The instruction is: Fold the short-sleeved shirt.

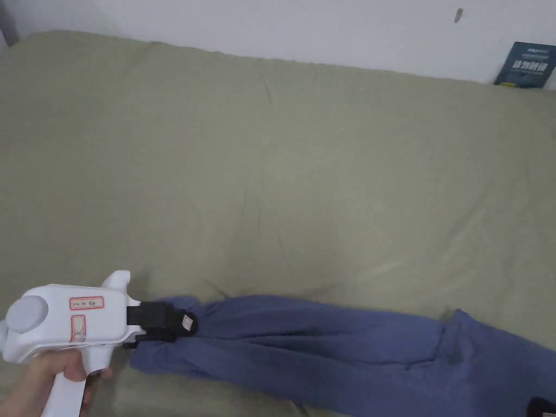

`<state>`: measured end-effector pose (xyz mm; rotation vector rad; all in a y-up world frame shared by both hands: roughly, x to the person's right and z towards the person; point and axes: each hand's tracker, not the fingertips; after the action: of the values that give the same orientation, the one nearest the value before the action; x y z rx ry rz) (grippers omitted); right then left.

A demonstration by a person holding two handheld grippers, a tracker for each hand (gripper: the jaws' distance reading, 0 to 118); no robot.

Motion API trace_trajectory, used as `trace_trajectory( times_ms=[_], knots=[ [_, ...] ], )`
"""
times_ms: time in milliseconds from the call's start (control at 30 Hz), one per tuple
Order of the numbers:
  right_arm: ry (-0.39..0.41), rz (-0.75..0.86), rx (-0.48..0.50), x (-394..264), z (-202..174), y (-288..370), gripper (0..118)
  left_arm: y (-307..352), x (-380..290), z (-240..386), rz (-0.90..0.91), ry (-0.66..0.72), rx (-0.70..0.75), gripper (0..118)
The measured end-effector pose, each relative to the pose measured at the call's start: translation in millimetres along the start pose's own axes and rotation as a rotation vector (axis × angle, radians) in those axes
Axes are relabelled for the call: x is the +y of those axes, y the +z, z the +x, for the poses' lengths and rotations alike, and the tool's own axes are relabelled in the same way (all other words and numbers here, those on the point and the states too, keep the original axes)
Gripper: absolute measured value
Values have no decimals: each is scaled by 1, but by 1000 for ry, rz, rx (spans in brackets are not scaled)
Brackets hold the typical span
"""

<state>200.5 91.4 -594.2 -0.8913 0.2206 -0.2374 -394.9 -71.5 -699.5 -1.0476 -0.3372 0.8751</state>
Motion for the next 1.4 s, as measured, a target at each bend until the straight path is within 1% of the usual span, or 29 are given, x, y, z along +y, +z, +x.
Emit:
trace_trajectory(
  times_ms=[33,67,100,133,300,367,400,433,467,500,533,600,700,733,767,800,833,867,900,933,1000,1033,1133,1267,1300,1333,1400],
  knots=[
    [0,2,0,0,0,1,1,4,-1,-1,0,63,-72,6],
    [-1,3,-1,0,0,3,1,10,-13,17,12,53,-55,6],
    [-7,7,0,0,3,5,1,14,-15,21,21,31,-46,6],
    [-14,11,5,1,5,6,1,18,-17,25,49,21,3,6],
    [-45,33,41,3,14,7,1,42,-28,43,58,20,33,6],
    [-39,38,45,3,14,6,1,59,-27,47,62,16,72,6],
    [-32,38,54,4,15,5,1,70,-26,47,91,20,128,6],
    [-28,39,63,4,15,5,1,83,-23,44,114,12,141,6],
    [-28,41,66,5,15,5,1,95,-9,24,144,33,156,6],
    [-27,43,75,5,16,5,1,107,-6,22,156,47,178,6],
    [-23,40,86,5,16,5,1,117,-4,24,183,34,208,6],
    [-8,43,85,5,15,5,1,129,-8,38,177,31,229,6],
    [33,61,56,6,13,6,1,129,-11,61,154,2,273,6],
    [45,68,36,6,12,6,1,130,-10,59,152,-22,289,6],
    [56,72,25,5,10,7,1,129,-11,70,157,-72,299,6],
    [59,76,27,5,10,8,1,126,-12,83,154,-88,297,6],
    [58,77,27,5,10,10,1,122,-13,97,148,-76,274,6],
    [60,78,25,4,10,11,1,118,-29,127,146,-102,267,6],
    [67,82,21,3,14,12,1,112,-32,144,147,-131,264,6],
    [78,86,18,1,15,14,1,106,-34,159,149,-153,275,6],
    [82,93,10,-2,15,17,1,93,-41,181,146,-242,301,6],
    [78,95,14,-5,17,18,1,81,-45,191,125,-257,306,6],
    [45,101,32,-10,22,21,1,36,-55,215,61,-319,326,6],
    [14,106,36,-19,28,24,1,-25,-66,226,-21,-316,299,6],
    [8,104,39,-21,31,24,1,-43,-71,229,-29,-325,318,6],
    [2,102,39,-23,33,24,1,-61,-75,230,-56,-365,347,6],
    [-14,101,28,-27,36,24,1,-91,-83,230,-91,-374,388,6]
  ],
)
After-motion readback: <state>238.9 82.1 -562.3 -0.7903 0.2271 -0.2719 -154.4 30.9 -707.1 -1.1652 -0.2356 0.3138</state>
